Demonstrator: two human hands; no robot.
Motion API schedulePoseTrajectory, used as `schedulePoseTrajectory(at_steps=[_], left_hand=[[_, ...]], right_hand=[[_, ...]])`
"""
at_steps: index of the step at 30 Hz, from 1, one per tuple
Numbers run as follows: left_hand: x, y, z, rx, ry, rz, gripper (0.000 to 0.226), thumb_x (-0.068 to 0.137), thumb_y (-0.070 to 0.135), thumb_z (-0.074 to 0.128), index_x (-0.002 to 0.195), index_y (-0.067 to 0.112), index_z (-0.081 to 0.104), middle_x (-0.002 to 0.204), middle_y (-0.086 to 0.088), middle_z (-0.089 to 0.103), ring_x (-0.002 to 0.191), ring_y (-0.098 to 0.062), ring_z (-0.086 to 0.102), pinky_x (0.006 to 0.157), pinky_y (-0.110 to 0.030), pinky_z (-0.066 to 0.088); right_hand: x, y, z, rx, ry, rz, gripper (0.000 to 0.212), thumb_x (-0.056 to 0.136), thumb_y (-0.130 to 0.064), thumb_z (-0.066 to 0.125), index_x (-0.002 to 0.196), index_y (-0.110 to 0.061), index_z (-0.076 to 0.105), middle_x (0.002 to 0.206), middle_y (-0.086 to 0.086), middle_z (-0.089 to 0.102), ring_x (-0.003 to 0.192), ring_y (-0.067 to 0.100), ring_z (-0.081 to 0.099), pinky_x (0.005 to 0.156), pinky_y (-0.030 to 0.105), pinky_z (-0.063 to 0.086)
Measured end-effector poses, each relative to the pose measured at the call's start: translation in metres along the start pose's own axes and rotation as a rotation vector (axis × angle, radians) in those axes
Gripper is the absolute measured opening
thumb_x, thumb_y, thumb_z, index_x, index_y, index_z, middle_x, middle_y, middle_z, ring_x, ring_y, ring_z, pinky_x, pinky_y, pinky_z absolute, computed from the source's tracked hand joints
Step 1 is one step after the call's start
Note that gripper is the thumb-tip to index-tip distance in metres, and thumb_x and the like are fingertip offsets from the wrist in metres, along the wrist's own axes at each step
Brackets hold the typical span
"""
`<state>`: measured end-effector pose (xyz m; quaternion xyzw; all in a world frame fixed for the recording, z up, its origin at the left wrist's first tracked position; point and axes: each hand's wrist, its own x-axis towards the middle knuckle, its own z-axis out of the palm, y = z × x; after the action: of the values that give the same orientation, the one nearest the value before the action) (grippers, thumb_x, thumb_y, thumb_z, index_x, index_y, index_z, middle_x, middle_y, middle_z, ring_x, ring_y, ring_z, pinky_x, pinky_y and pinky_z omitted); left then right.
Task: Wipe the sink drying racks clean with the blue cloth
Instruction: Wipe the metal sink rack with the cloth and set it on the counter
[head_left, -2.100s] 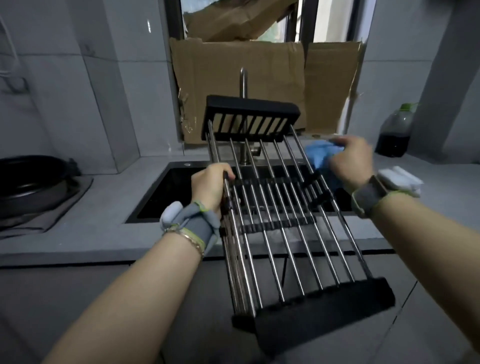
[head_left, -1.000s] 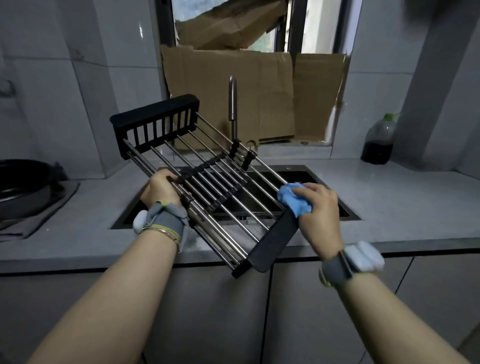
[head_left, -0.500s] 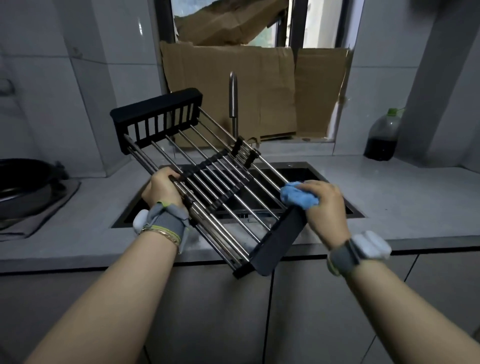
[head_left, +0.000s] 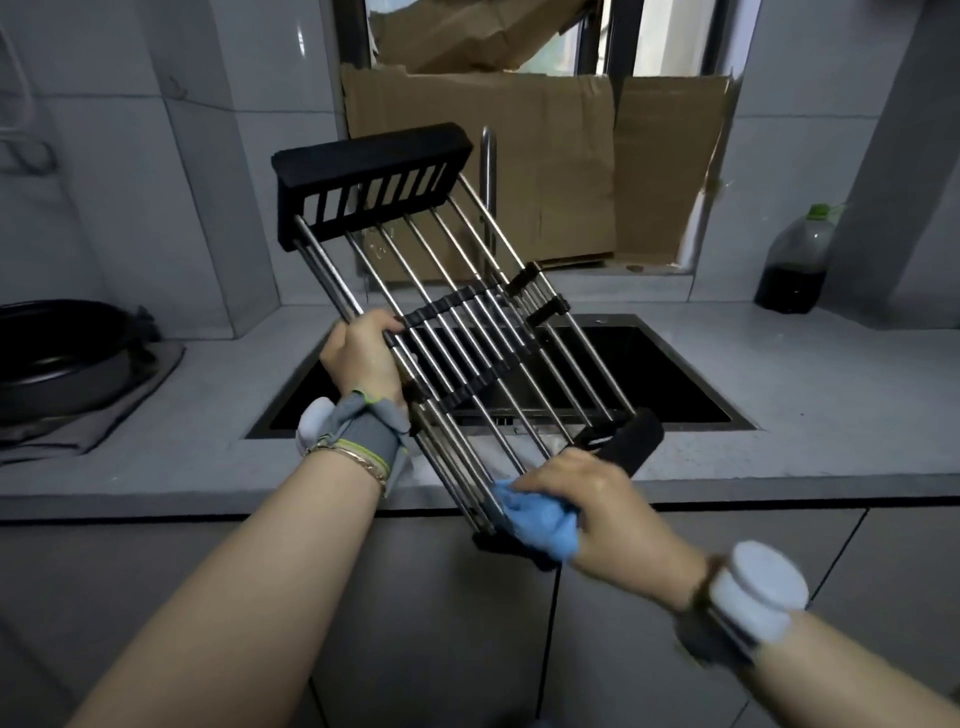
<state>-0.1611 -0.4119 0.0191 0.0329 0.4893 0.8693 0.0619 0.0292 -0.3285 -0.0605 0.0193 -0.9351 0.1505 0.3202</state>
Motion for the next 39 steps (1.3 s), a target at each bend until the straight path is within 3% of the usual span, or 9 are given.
schedulePoseTrajectory(at_steps=[7,12,16,19,22,25,28,34,39], left_hand=[[-0.029,0.001,0.015,0.026,-0.162,-0.045,0.016,0.065,0.014,0.06,0.072,0.003,0.051,0.065,-0.01,0.044,0.049,-0.022,0.041,0.043,-0.024,0.035],[-0.047,0.01,0.03,0.042,-0.117,0.023,0.018,0.064,0.013,0.065,0.073,0.001,0.055,0.068,-0.009,0.049,0.061,-0.021,0.039,0.052,-0.026,0.035],[-0.043,0.014,0.031,0.02,-0.088,0.101,0.067,0.072,0.009,0.064,0.132,-0.012,0.042,0.141,-0.018,0.044,0.124,-0.035,0.044,0.098,-0.045,0.039],[-0.043,0.017,0.027,0.055,-0.123,0.141,0.055,0.065,0.015,0.066,0.113,-0.011,0.056,0.123,-0.02,0.058,0.111,-0.04,0.051,0.089,-0.047,0.042],[-0.048,0.018,0.027,0.054,-0.102,0.125,0.043,0.051,0.022,0.063,0.083,-0.007,0.059,0.115,-0.027,0.06,0.088,-0.042,0.054,0.074,-0.051,0.042],[-0.049,0.013,0.032,0.034,-0.127,0.136,0.046,0.039,0.026,0.062,0.073,-0.003,0.053,0.081,-0.017,0.06,0.076,-0.035,0.05,0.067,-0.044,0.044],[-0.038,0.006,0.032,0.038,-0.176,0.125,0.053,0.033,0.034,0.063,0.074,0.001,0.059,0.081,-0.025,0.059,0.075,-0.04,0.054,0.069,-0.052,0.045],[-0.04,0.009,0.022,-0.007,-0.271,0.037,0.016,0.078,-0.001,0.053,0.068,0.01,0.048,0.038,0.002,0.041,0.036,-0.016,0.041,0.043,-0.023,0.035],[-0.044,0.002,0.024,0.003,-0.349,0.038,0.021,0.079,-0.003,0.05,0.069,0.015,0.052,0.041,0.002,0.045,0.039,-0.014,0.048,0.044,-0.024,0.038]], right_hand=[[0.067,-0.004,-0.038,0.475,0.378,0.538,0.02,0.081,0.001,0.061,0.096,-0.013,0.061,0.082,-0.007,0.059,0.076,0.012,0.058,0.066,0.021,0.049],[0.064,-0.046,-0.014,0.647,0.042,0.492,0.027,0.079,0.0,0.061,0.089,-0.021,0.047,0.076,-0.008,0.052,0.061,-0.001,0.047,0.055,0.015,0.04],[0.032,-0.034,-0.009,0.251,-0.167,0.386,0.022,0.081,-0.012,0.061,0.079,-0.021,0.042,0.07,-0.007,0.05,0.066,0.01,0.049,0.06,0.024,0.037],[0.033,-0.03,-0.024,0.168,-0.402,0.371,0.019,0.082,-0.027,0.066,0.087,-0.014,0.053,0.076,-0.003,0.061,0.066,0.008,0.056,0.065,0.02,0.044],[0.045,-0.038,-0.035,0.671,-0.469,0.604,0.044,0.084,-0.04,0.061,0.106,-0.003,0.05,0.094,0.014,0.062,0.081,0.024,0.059,0.077,0.037,0.047],[0.062,-0.045,-0.028,1.233,-0.174,0.719,0.04,0.088,-0.042,0.048,0.096,-0.004,0.056,0.084,0.013,0.059,0.077,0.02,0.056,0.075,0.031,0.045],[0.064,-0.047,-0.02,0.957,-0.076,0.698,0.026,0.099,-0.017,0.034,0.097,-0.003,0.056,0.082,0.016,0.059,0.074,0.014,0.054,0.072,0.032,0.047],[0.046,-0.03,-0.018,0.223,-0.57,0.62,0.014,0.093,-0.013,0.048,0.097,-0.012,0.062,0.093,0.01,0.068,0.079,0.019,0.063,0.07,0.033,0.053],[0.064,-0.031,-0.007,0.372,0.009,0.603,0.01,0.088,-0.006,0.051,0.09,-0.004,0.061,0.082,0.008,0.062,0.078,0.017,0.058,0.07,0.029,0.045]])
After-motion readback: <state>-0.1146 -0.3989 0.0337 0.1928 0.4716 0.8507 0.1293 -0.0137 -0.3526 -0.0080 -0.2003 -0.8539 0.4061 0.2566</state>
